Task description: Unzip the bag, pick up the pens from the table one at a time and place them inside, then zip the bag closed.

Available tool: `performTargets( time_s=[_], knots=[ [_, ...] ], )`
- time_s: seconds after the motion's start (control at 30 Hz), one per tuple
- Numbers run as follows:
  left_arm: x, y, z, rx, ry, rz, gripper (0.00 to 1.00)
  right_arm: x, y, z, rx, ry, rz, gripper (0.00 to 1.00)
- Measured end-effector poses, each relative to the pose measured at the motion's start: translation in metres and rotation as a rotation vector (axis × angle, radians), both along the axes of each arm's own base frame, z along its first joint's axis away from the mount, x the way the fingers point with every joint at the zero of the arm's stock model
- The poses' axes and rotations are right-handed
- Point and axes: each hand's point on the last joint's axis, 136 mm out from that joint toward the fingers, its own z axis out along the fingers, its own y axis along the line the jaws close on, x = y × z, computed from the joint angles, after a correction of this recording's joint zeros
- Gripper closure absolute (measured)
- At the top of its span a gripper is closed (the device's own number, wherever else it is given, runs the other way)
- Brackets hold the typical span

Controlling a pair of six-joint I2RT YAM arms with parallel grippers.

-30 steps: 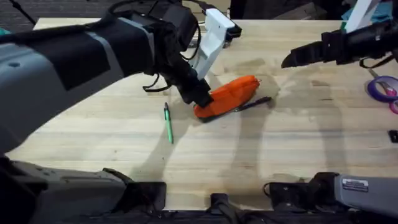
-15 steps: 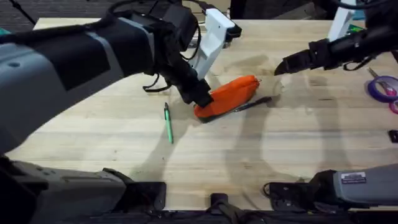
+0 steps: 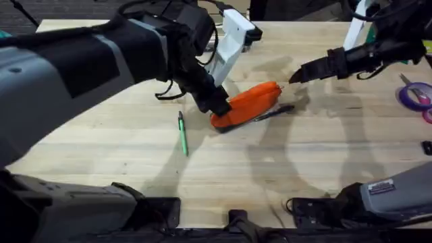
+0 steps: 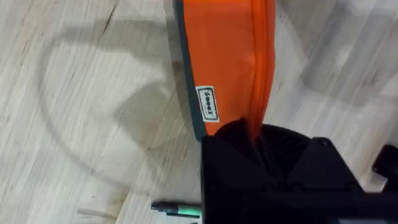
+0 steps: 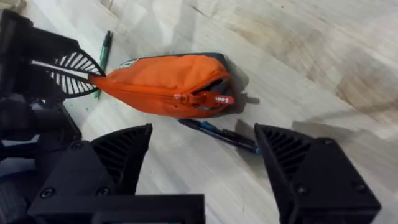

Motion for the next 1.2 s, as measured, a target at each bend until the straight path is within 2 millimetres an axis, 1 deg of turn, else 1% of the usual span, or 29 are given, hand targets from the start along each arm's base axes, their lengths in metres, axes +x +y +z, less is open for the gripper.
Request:
performTargets(
  time_s=[0.33, 0.53, 0.73, 1.0, 1.2],
  knots=[
    [0.000, 0.000, 0.000, 0.000, 0.000, 0.000, 0.959, 0.007, 0.003, -0.005, 0.011, -0.020, 0.014, 0.007],
    [0.000, 0.000, 0.000, 0.000, -0.001, 0.000, 0.959, 0.009, 0.015, -0.007, 0.007, -0.036, 0.051, 0.019],
    [0.000, 0.000, 0.000, 0.001, -0.002, 0.001, 0.959, 0.009, 0.025, -0.018, -0.005, -0.018, 0.086, 0.024],
    [0.001, 0.000, 0.000, 0.002, -0.003, 0.001, 0.959, 0.012, 0.027, -0.034, -0.003, 0.013, 0.094, 0.009],
    [0.001, 0.000, 0.000, 0.002, -0.003, 0.001, 0.959, 0.012, 0.034, -0.041, -0.004, 0.018, 0.115, 0.014]
  ],
)
